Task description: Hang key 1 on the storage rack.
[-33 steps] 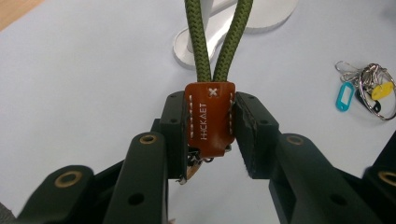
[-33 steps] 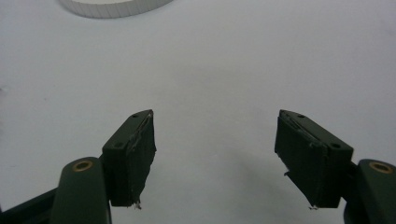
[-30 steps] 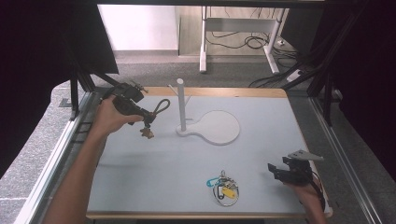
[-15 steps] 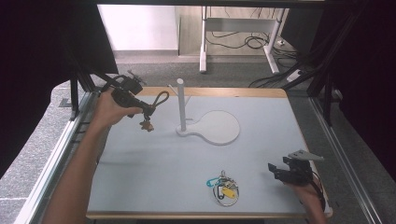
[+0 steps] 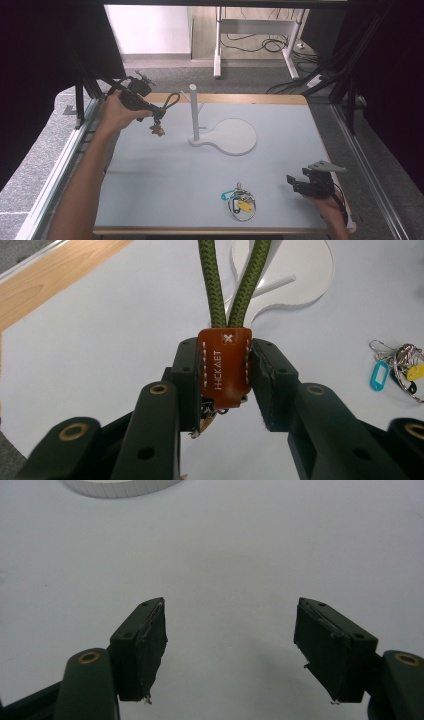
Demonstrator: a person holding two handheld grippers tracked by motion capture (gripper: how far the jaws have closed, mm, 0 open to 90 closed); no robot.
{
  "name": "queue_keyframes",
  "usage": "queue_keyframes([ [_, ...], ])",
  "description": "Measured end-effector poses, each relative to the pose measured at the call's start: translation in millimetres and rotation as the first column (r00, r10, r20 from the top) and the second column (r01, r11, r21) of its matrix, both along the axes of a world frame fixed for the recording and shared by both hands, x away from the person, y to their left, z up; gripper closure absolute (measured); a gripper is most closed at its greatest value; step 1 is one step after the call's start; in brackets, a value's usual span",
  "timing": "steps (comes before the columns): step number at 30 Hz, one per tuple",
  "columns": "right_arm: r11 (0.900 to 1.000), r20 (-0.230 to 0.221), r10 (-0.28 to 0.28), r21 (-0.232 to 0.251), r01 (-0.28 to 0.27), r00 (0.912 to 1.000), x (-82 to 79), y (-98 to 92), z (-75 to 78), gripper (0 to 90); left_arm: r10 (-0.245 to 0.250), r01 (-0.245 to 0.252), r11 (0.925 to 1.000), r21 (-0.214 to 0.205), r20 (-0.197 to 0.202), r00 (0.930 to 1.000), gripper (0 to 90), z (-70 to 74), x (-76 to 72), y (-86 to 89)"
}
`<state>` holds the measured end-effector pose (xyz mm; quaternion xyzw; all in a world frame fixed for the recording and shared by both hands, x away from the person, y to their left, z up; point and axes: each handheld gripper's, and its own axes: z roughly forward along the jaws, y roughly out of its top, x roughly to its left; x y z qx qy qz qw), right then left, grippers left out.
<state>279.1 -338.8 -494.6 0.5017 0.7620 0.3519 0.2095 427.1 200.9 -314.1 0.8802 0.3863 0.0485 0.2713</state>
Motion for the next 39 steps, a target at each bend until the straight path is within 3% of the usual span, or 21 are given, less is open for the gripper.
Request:
queue_keyframes([
  [22, 1.0000, -0.009, 0.007, 0.004, -0.007, 0.9999, 0.4, -0.6, -1.3, 29.2, 0.001, -0.001, 1.0000, -0.008, -0.015, 0.9999, 66.5, 5.9, 20.9, -5.9],
  [39, 1.0000, -0.010, 0.003, 0.006, -0.003, 0.9999, 0.8, -3.5, -1.1, 29.2, -0.010, 0.010, 0.9999, -0.001, -0.046, 0.9989, 66.6, -0.3, 37.2, -12.7],
])
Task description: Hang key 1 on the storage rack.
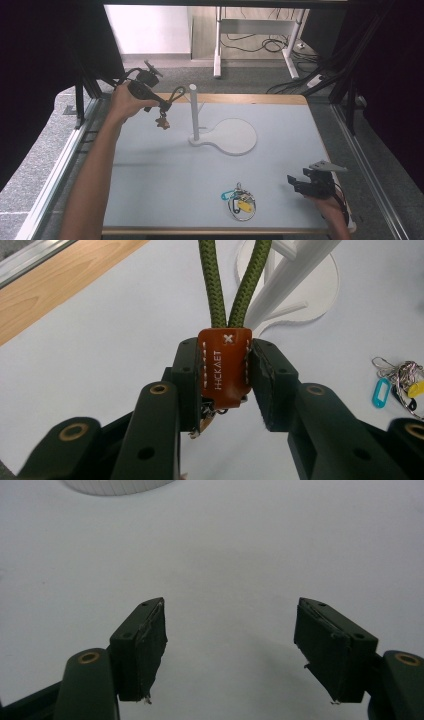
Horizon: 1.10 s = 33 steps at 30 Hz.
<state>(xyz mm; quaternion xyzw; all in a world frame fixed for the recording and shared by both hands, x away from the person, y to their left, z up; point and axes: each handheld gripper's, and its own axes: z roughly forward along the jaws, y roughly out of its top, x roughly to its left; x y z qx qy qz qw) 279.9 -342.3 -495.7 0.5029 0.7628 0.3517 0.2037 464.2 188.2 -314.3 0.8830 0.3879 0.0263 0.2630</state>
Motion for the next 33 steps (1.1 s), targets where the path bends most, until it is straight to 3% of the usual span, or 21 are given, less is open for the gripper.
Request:
queue_keyframes([
  [20, 1.0000, -0.001, -0.004, -0.001, 0.004, 1.0000, -0.1, -1.1, -0.3, 29.2, -0.043, 0.043, 0.9989, -0.019, -0.036, 0.9984, 66.6, -11.6, 9.9, -8.9],
  [33, 1.0000, -0.003, -0.005, -0.003, 0.005, 1.0000, 0.1, -0.7, -0.8, 29.2, -0.078, 0.077, 0.9965, -0.033, -0.028, 0.9966, 66.5, -17.5, 14.8, -8.2],
])
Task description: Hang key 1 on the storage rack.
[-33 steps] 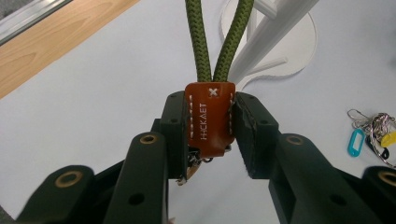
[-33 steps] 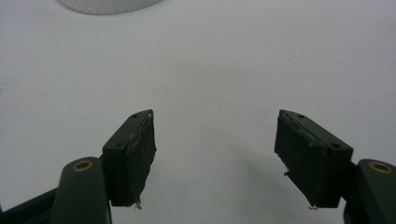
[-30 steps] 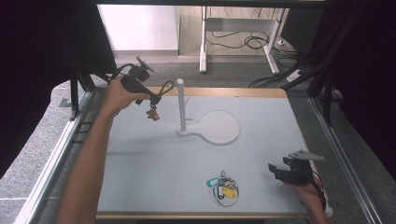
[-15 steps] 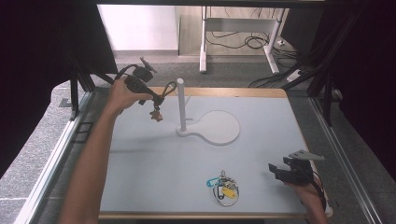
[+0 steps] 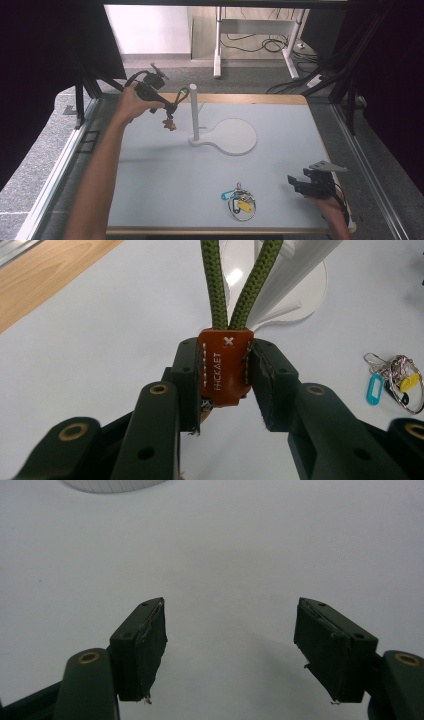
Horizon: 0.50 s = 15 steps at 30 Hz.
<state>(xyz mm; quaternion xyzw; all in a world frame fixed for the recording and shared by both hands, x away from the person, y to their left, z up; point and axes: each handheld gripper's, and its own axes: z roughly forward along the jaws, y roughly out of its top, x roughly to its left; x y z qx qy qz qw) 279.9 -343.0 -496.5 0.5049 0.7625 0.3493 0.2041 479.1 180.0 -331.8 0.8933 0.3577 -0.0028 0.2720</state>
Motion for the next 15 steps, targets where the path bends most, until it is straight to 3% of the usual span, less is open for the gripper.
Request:
queue_keyframes([
  [7, 1.0000, -0.003, 0.002, -0.003, -0.002, 1.0000, 0.2, 0.5, -0.4, 29.2, -0.045, 0.045, 0.9990, 0.007, -0.007, 0.9990, 66.4, -4.4, 1.9, -6.8],
  [15, 1.0000, -0.003, 0.001, -0.003, -0.001, 1.0000, 0.2, 0.2, -0.5, 29.2, -0.040, 0.040, 0.9992, 0.001, -0.008, 0.9992, 66.0, -12.6, 1.2, -9.3],
])
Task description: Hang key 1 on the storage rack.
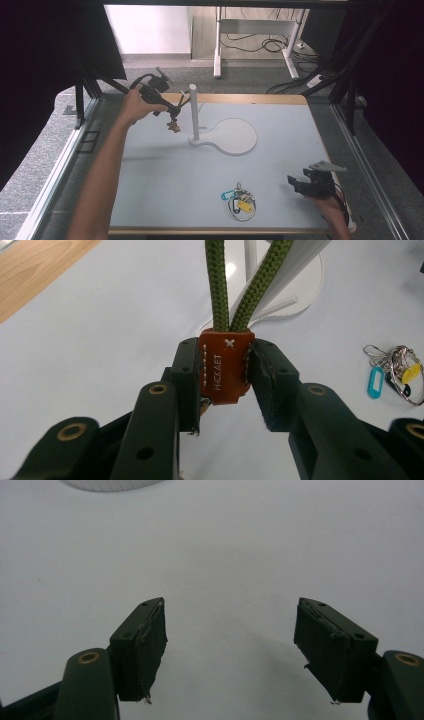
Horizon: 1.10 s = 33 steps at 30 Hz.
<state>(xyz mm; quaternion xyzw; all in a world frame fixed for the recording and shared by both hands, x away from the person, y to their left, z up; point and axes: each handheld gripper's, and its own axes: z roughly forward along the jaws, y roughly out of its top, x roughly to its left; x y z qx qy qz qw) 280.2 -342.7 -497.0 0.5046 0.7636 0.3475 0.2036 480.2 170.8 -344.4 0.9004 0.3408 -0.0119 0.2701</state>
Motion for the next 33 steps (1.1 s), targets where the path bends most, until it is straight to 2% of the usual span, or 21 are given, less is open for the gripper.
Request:
queue_keyframes([
  [5, 1.0000, 0.000, 0.000, 0.000, 0.000, 1.0000, -0.1, 0.2, 0.1, 29.2, 0.009, -0.009, 0.9999, 0.006, 0.010, 0.9999, 64.6, -4.3, -2.0, -1.1],
  [16, 1.0000, 0.000, 0.005, -0.004, -0.005, 1.0000, 0.0, 1.7, -0.2, 29.1, 0.040, -0.040, 0.9992, 0.000, 0.045, 0.9982, 53.1, -7.6, -15.2, 3.4],
  [24, 0.9999, 0.005, 0.010, -0.007, -0.010, 0.9999, -0.7, 3.6, 1.1, 29.1, 0.079, -0.079, 0.9969, 0.000, 0.064, 0.9948, 40.4, -14.3, -36.7, 7.7],
  [30, 0.9998, 0.007, 0.020, -0.009, -0.019, 0.9998, -1.8, 5.9, 2.2, 29.1, 0.088, -0.087, 0.9960, -0.019, 0.084, 0.9926, 38.7, -20.6, -54.0, 11.9],
  [33, 0.9997, 0.011, 0.023, -0.011, -0.023, 0.9997, -2.5, 7.2, 2.9, 29.1, 0.081, -0.081, 0.9967, -0.006, 0.103, 0.9914, 38.6, -25.2, -62.7, 12.5],
])
